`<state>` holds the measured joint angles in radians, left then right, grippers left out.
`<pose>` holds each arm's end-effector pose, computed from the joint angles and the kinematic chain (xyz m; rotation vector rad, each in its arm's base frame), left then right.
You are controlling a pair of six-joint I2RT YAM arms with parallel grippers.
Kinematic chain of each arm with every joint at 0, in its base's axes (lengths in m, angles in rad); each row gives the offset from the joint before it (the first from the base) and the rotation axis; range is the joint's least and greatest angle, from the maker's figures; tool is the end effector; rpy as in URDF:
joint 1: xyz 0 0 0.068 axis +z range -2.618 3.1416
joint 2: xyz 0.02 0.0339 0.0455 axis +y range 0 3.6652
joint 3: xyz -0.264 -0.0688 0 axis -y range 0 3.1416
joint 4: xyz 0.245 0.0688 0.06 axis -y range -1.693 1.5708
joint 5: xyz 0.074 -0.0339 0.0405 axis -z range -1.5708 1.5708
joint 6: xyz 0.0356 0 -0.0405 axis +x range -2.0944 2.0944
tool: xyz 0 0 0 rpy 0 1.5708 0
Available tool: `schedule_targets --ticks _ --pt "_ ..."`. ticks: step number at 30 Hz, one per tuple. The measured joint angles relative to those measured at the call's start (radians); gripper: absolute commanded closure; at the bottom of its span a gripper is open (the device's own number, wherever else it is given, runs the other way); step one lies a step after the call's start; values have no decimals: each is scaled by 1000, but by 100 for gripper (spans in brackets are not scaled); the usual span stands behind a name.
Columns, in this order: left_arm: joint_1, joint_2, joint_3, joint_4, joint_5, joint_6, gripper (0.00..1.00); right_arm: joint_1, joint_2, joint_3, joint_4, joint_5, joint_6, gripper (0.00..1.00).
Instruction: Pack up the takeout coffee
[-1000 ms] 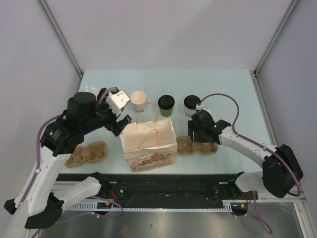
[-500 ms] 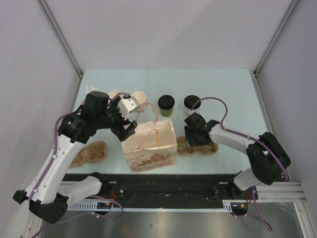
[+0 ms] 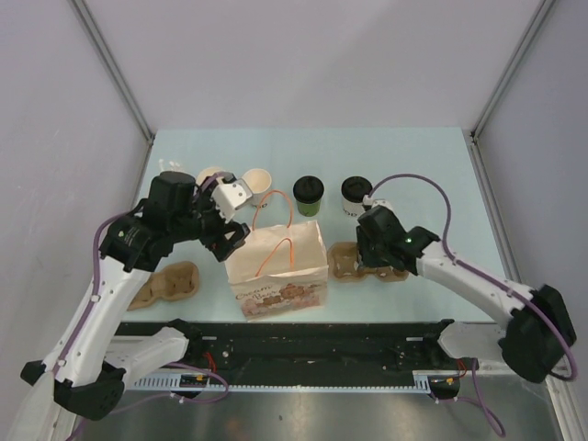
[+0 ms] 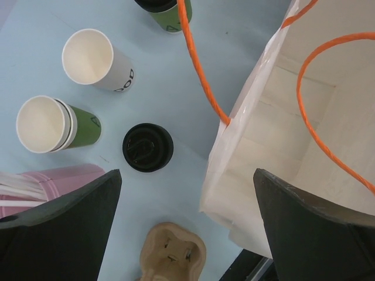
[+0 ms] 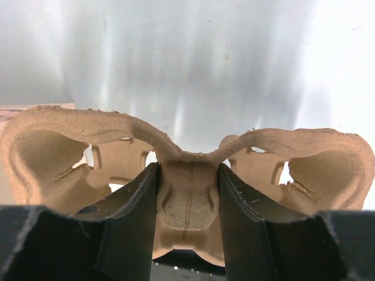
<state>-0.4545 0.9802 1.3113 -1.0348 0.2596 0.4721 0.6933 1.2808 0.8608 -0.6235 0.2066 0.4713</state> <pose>0.1468 -0.0819 0.3990 1.1312 1.9590 -0.2855 0.1950 0.1525 0.2273 -0.2146 2.5784 0.1600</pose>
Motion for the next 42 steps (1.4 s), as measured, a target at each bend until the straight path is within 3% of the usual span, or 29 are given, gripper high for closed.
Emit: schedule_targets --ticks 6,12,15,16,17,19,24,30,37,42 --pt "13 15 34 -3 -21 1 2 0 -221 105 -172 56 10 69" --pt "38 79 44 -10 48 19 25 31 -307 423 -289 131 22 74" --pt "38 97 21 -18 95 36 49 118 -304 576 -299 175 25 74" --pt "38 98 7 -22 108 44 78 161 -285 626 -304 190 25 74" --pt "38 98 -5 -28 118 49 89 214 -266 681 -310 206 24 74" --pt "38 98 -19 -37 140 55 100 315 -205 787 -306 235 12 73" --pt "38 90 -21 -42 196 30 100 477 -1 969 -237 244 -42 74" --pt "35 59 -26 -42 214 -66 100 569 127 946 -152 163 -49 75" --pt "11 6 -33 -43 212 -120 99 571 182 887 -90 119 -37 75" --pt "8 2 -59 -45 211 -124 100 489 180 769 -85 66 -27 76"
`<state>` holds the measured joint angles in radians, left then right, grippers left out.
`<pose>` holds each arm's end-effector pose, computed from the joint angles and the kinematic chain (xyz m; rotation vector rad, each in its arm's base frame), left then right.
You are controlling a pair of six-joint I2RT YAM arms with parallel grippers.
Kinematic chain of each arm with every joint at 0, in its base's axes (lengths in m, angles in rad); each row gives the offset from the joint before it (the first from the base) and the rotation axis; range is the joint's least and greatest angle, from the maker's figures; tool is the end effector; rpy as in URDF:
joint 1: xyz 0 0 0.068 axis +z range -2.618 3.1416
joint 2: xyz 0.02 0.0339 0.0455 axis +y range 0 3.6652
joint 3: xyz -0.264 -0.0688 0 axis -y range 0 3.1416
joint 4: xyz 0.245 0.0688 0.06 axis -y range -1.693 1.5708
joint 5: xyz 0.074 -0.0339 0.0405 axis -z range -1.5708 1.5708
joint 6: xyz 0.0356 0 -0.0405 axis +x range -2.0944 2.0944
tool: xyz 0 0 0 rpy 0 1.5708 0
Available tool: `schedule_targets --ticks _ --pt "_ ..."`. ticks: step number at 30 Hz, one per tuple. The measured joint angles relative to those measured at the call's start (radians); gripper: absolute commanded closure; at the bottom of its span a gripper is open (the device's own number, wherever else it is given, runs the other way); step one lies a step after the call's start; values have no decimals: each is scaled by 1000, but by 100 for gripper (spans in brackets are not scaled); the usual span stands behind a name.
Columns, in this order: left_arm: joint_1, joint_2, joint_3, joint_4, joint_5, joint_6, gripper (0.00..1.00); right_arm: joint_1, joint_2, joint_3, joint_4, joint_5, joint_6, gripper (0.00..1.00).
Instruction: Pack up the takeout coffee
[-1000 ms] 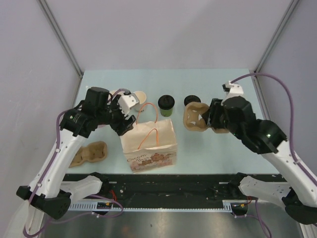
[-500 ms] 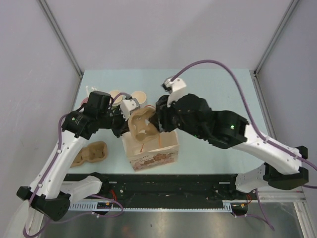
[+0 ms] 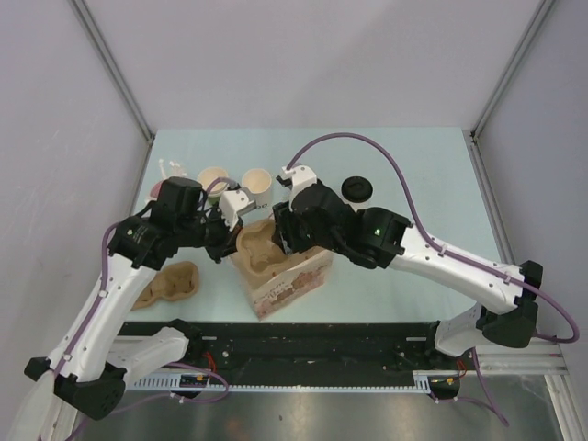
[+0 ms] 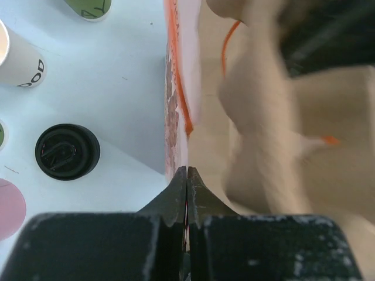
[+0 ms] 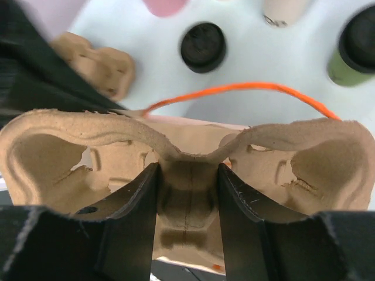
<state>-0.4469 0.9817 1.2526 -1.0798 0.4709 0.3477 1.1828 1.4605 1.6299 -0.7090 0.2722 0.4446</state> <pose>0.1430 -0.0864 0.3799 1.1117 2.0688 -0.6066 0.1281 0.2882 0.4207 -0.6227 2.0742 0.6863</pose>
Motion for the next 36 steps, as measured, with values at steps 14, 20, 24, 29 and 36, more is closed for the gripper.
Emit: schedule_targets --ticks 14,20,24,29,36 --pt "-5 25 -4 13 26 -16 100 -59 80 -47 -71 -11 -61 77" --pt "-5 34 -4 14 -35 -68 100 -23 198 10 -140 27 -90 77" --pt "-6 29 -8 26 -34 -96 100 -16 203 10 -148 46 -71 77" --pt "-6 21 -32 49 -31 -113 100 8 252 34 -163 71 -50 76" --pt "-38 -2 -49 74 -55 -99 100 8 284 104 -208 29 -8 78"
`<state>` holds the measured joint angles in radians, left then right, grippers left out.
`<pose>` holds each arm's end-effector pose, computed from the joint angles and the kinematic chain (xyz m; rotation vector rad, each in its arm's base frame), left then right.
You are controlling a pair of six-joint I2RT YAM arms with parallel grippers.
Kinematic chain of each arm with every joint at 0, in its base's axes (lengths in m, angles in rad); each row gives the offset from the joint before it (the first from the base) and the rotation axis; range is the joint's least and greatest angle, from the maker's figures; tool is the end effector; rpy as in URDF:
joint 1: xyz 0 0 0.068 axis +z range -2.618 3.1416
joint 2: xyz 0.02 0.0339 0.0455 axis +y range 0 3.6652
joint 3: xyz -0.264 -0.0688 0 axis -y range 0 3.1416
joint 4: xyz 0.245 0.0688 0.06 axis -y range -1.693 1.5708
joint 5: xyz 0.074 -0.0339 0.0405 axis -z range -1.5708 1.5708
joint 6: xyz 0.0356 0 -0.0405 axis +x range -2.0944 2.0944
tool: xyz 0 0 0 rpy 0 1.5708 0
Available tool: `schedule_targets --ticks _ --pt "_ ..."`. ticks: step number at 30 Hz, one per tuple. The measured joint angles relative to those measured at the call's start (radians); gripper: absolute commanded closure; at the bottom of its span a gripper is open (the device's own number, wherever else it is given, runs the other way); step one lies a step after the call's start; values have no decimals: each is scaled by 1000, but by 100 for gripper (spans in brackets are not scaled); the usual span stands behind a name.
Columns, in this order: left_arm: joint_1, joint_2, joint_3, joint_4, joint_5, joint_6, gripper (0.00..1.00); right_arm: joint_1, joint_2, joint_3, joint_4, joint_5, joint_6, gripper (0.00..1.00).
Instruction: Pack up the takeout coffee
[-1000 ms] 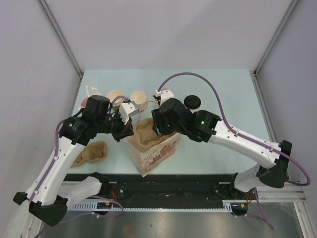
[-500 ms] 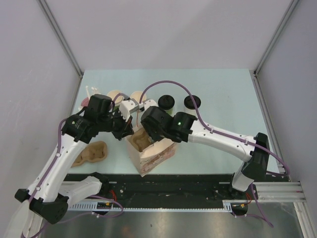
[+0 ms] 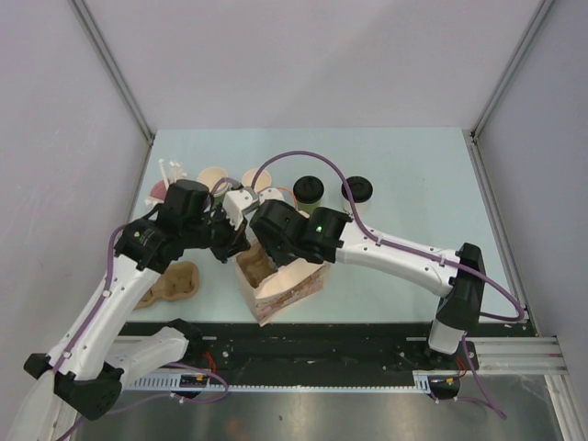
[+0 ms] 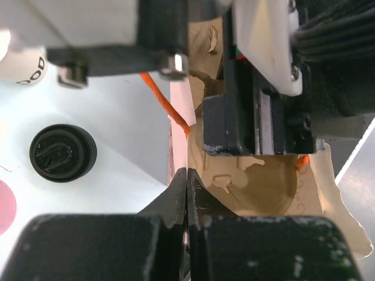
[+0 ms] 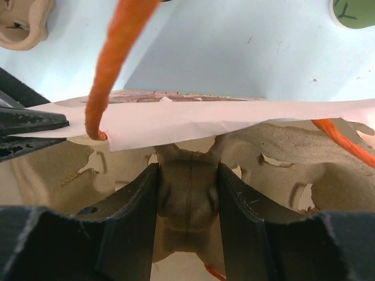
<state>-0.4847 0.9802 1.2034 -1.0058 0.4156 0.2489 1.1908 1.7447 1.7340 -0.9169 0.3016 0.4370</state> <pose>0.1474 -0.0939 0.3704 1.0305 2.1103 -0.6043 0.1493 0.3453 0.3445 -0.7920 2.3403 0.3402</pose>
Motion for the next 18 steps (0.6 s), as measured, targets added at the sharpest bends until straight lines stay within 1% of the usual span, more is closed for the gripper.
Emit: schedule_targets --ticks 1,2,3,4,5,6,7,8,11,13,14,16,18 --pt "-7 -3 -1 2 -5 6 92 -2 -3 1 -1 -5 1 78" --pt "-14 -6 -2 3 -12 14 74 -5 -4 1 -5 -12 4 78" --pt "-19 -8 -2 4 -20 20 66 -9 -5 -1 -4 -20 7 78" --pt "-21 -8 -2 6 -26 30 56 -13 -6 -5 -3 -27 9 78" --pt "-23 -8 -1 8 -33 34 35 -17 -9 -14 6 -34 14 78" --pt "-25 -8 1 7 -41 38 27 -19 -12 -23 13 -39 16 78" --pt "-26 -8 6 8 -53 40 22 -25 -17 -37 23 -49 23 78" --pt "-26 -9 18 2 -64 45 20 -27 -19 -45 26 -55 26 78" --pt "-29 -18 85 -5 -85 50 19 -34 -21 -53 36 -72 35 78" --pt "-29 -40 153 -7 -91 55 25 -37 -21 -53 40 -83 40 78" --pt "-29 -50 181 -7 -83 57 30 -39 -21 -53 42 -87 43 78" --pt "-30 -85 245 -6 -33 65 32 -41 -21 -53 42 -93 46 77" --pt "-46 -118 262 -8 41 69 29 -43 -21 -53 43 -97 50 77"
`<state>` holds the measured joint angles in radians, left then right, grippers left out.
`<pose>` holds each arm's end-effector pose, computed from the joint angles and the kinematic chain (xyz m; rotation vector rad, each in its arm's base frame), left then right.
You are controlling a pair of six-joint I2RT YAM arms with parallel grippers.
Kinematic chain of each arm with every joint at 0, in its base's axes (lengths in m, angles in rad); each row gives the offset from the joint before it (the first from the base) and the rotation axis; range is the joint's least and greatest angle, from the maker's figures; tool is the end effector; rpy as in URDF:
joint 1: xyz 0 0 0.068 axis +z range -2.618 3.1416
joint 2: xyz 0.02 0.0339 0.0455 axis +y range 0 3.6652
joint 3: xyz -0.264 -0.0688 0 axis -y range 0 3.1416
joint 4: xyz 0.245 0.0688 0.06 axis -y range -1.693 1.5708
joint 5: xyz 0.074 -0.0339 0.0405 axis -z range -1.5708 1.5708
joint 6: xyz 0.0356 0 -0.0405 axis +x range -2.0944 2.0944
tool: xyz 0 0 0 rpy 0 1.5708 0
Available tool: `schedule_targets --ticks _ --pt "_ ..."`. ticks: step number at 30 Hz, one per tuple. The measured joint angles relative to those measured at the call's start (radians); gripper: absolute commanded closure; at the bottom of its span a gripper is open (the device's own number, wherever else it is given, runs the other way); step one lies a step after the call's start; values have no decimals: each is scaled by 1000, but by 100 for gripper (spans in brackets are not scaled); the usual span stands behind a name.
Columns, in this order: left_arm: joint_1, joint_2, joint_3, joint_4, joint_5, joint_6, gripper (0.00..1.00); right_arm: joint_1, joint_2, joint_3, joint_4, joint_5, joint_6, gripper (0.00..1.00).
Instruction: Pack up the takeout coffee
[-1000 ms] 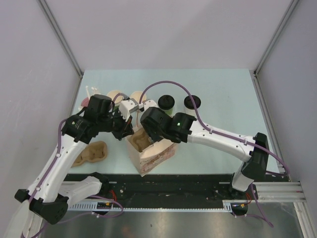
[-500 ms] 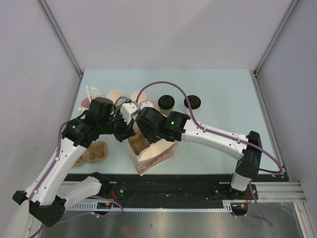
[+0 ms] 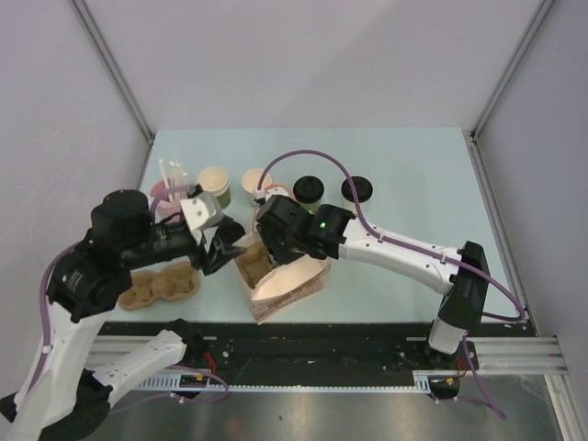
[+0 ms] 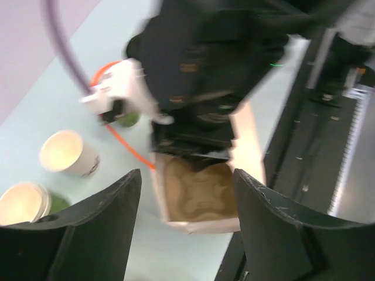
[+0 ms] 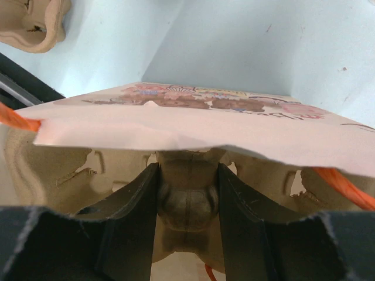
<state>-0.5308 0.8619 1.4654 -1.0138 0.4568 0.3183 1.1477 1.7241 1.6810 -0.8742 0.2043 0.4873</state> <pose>0.0895 -0.0707 0.4601 1.0799 1.6636 -0.5895 0.1601 0.3379 0.3374 -0.7328 2.4074 0.4453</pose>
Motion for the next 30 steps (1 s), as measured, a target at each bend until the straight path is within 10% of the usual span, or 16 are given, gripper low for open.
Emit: schedule_targets --ticks 9,21,30 --pt "-228 -25 -199 -71 59 48 13 -1 0 -4 6 -12 29 77" --pt "-350 19 -307 -64 22 108 47 -10 0 -6 13 -17 37 78" --pt "-367 -38 -325 -47 105 188 48 -20 0 -7 13 -31 39 78"
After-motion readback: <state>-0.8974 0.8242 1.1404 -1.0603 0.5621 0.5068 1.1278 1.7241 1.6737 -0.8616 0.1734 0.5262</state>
